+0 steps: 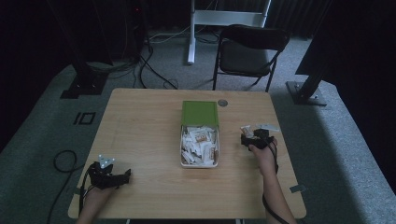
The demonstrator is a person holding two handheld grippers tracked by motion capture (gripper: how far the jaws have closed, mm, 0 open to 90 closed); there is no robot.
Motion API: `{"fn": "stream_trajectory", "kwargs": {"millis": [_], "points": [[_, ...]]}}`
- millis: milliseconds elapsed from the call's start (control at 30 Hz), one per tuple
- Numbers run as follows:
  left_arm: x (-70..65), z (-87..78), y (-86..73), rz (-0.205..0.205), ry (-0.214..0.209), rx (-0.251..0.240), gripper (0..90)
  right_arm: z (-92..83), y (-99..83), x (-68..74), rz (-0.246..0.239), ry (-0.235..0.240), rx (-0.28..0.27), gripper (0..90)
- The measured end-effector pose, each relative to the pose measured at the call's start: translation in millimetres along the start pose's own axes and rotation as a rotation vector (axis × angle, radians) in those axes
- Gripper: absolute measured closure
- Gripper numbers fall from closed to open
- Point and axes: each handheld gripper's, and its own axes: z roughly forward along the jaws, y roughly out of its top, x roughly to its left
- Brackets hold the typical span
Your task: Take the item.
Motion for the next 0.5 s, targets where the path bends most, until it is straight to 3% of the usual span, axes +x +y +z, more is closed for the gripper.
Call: {"fn": "stream_trajectory", "kwargs": {"millis": [500], "points": [[0.0,0.0,0.0,0.000,0.000,0.000,2.1,-31.8,-23.8,7.5,-0.048,0.031,-0.007,13.9]]}}
